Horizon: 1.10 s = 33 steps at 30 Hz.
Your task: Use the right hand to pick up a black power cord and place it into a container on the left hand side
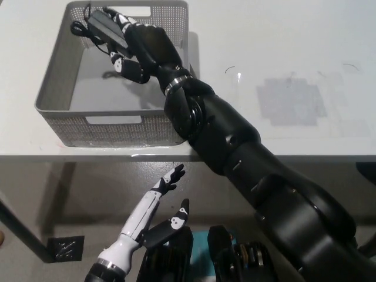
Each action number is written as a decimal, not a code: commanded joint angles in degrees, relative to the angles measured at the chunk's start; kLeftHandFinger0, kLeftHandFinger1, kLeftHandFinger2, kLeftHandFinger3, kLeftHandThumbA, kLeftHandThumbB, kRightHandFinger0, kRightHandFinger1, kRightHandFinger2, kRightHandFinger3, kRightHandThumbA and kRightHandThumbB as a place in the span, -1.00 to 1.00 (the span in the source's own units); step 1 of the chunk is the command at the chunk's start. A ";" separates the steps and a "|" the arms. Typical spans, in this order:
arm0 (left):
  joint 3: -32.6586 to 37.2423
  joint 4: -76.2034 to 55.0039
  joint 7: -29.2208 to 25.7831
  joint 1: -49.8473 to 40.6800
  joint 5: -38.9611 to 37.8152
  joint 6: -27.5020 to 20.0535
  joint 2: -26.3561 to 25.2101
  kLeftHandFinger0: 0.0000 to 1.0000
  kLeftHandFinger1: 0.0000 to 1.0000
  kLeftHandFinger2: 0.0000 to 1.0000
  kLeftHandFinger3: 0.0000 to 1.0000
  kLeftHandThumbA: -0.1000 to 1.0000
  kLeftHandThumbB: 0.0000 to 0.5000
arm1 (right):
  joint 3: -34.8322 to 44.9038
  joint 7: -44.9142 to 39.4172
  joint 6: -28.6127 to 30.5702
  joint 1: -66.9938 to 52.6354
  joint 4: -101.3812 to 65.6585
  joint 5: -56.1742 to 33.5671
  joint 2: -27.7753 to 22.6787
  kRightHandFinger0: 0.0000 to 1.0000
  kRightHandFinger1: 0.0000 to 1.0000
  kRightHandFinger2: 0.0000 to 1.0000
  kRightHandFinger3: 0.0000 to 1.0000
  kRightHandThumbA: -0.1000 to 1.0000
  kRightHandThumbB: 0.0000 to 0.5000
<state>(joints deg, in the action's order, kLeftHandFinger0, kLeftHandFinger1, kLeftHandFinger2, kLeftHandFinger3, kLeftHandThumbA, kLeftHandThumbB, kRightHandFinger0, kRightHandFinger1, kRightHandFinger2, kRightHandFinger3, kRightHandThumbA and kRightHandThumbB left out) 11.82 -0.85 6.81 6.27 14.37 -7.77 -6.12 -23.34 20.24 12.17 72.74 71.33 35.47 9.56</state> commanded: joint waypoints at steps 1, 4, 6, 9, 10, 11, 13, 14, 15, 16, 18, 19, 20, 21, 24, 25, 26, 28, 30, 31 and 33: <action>0.22 -2.00 0.92 1.89 -0.34 -0.36 -0.35 1.00 1.00 1.00 1.00 -0.09 -1.00 | 0.45 -1.55 2.08 2.54 -0.08 -2.08 -0.31 -0.47 0.31 0.93 0.87 -0.43 0.11; 0.33 -2.08 1.00 1.87 -0.04 0.17 -0.17 1.00 1.00 1.00 1.00 -0.08 -1.00 | -0.23 -9.85 0.92 2.70 -0.86 -2.76 -1.60 1.00 1.00 1.00 1.00 0.50 0.79; 0.31 -1.97 1.03 2.04 -0.04 0.18 -0.16 1.00 1.00 1.00 1.00 -0.12 -1.00 | -0.20 -11.52 0.49 2.77 -1.25 -3.08 -1.91 1.00 1.00 1.00 1.00 0.64 0.87; 0.21 -1.93 1.21 2.55 -0.09 0.69 -0.18 1.00 1.00 1.00 1.00 -0.11 -1.00 | -0.12 -12.72 -0.58 2.86 -1.93 -3.03 -2.42 1.00 1.00 1.00 1.00 0.95 1.00; 0.22 -2.04 1.25 2.63 0.00 0.93 -0.16 1.00 1.00 1.00 1.00 -0.02 -0.95 | -0.17 -13.29 -1.17 2.78 -2.48 -2.92 -2.58 1.00 1.00 1.00 1.00 1.00 0.95; 0.23 -2.18 1.33 2.62 0.04 1.29 -0.14 1.00 1.00 1.00 1.00 0.00 -0.97 | -0.15 -13.73 -1.50 2.65 -2.97 -2.90 -2.70 1.00 1.00 1.00 1.00 1.00 0.99; 0.24 -2.50 1.62 2.57 -0.25 1.82 -0.10 1.00 1.00 1.00 1.00 -0.03 -1.00 | 0.07 -14.61 -1.98 2.27 -4.07 -3.04 -2.96 1.00 1.00 1.00 1.00 1.00 0.96; 0.24 -2.12 1.64 2.64 -0.52 1.12 -0.18 1.00 1.00 1.00 1.00 -0.11 -1.00 | 0.17 -15.16 -2.25 2.02 -4.71 -3.15 -3.10 1.00 1.00 1.00 1.00 1.00 0.93; 0.24 -1.81 1.63 2.69 -0.73 0.63 -0.19 1.00 1.00 1.00 1.00 -0.15 -1.00 | 0.22 -15.46 -2.42 1.77 -5.21 -3.17 -3.22 1.00 1.00 1.00 1.00 1.00 0.92; 0.23 -1.70 1.66 2.69 -0.89 0.47 -0.19 1.00 1.00 1.00 1.00 -0.16 -1.00 | 0.25 -15.60 -2.48 1.58 -5.57 -3.17 -3.32 1.00 1.00 1.00 1.00 1.00 0.90; 0.10 -1.51 1.90 2.68 -1.65 0.53 -0.13 1.00 1.00 1.00 1.00 -0.12 -0.98 | 0.32 -15.97 -2.48 1.23 -6.30 -3.20 -3.61 1.00 1.00 1.00 1.00 1.00 0.94; 0.11 -1.41 1.90 2.73 -1.64 0.44 -0.15 1.00 1.00 1.00 1.00 -0.11 -1.00 | 0.38 -16.18 -2.51 1.06 -6.66 -3.27 -3.73 1.00 1.00 1.00 1.00 1.00 0.95; 0.12 -1.51 1.96 2.76 -1.52 0.74 -0.16 1.00 1.00 1.00 1.00 -0.06 -0.99 | 0.44 -16.26 -2.47 0.95 -6.91 -3.31 -3.90 1.00 1.00 1.00 1.00 1.00 0.91; 0.14 -1.61 2.05 2.80 -1.44 0.96 -0.18 1.00 1.00 1.00 1.00 -0.06 -0.99 | 0.52 -16.36 -2.53 0.85 -7.16 -3.38 -4.04 1.00 1.00 1.00 1.00 1.00 0.90; 0.28 -1.68 2.30 2.91 -0.90 0.84 -0.34 1.00 1.00 1.00 1.00 0.00 -0.99 | 0.77 -16.60 -2.42 0.23 -9.09 -3.66 -4.74 1.00 1.00 1.00 1.00 1.00 0.99; 0.34 -1.64 2.28 2.95 -0.73 0.67 -0.33 1.00 1.00 1.00 1.00 0.00 -1.00 | 1.08 -16.48 -1.99 0.01 -9.62 -4.04 -5.02 1.00 1.00 1.00 1.00 1.00 0.99; 0.40 -1.39 2.23 3.02 -0.71 0.14 -0.32 1.00 1.00 1.00 1.00 -0.01 -1.00 | 1.66 -16.51 -1.33 -0.19 -10.44 -4.74 -5.42 1.00 1.00 1.00 1.00 1.00 1.00; 0.57 -1.57 2.56 3.21 -0.58 0.44 -0.45 1.00 1.00 1.00 1.00 -0.08 -1.00 | 3.50 -16.60 0.35 -0.93 -13.40 -6.75 -6.46 1.00 1.00 1.00 1.00 1.00 1.00; 0.64 -1.69 2.77 3.49 -0.48 0.74 -0.57 1.00 1.00 1.00 1.00 -0.12 -1.00 | 4.36 -16.59 0.62 -1.29 -15.07 -7.34 -6.95 1.00 1.00 1.00 1.00 1.00 1.00; 0.67 -1.56 2.95 3.58 -0.74 0.60 -0.65 1.00 1.00 1.00 1.00 -0.13 -1.00 | 5.39 -16.15 1.53 -1.78 -17.15 -8.12 -7.48 1.00 1.00 1.00 1.00 1.00 1.00; 0.75 -1.70 3.07 3.79 -0.36 0.93 -0.84 1.00 1.00 1.00 1.00 -0.12 -1.00 | 7.66 -17.37 1.74 -3.04 -22.16 -10.55 -8.38 1.00 1.00 1.00 1.00 1.00 0.98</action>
<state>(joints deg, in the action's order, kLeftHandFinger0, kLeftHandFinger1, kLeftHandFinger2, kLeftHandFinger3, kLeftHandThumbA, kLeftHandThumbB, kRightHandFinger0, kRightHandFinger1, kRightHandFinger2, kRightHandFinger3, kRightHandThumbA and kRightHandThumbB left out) 12.04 -1.07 8.65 8.17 14.22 -6.61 -6.21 -18.96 3.92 10.71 68.07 57.02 30.35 2.92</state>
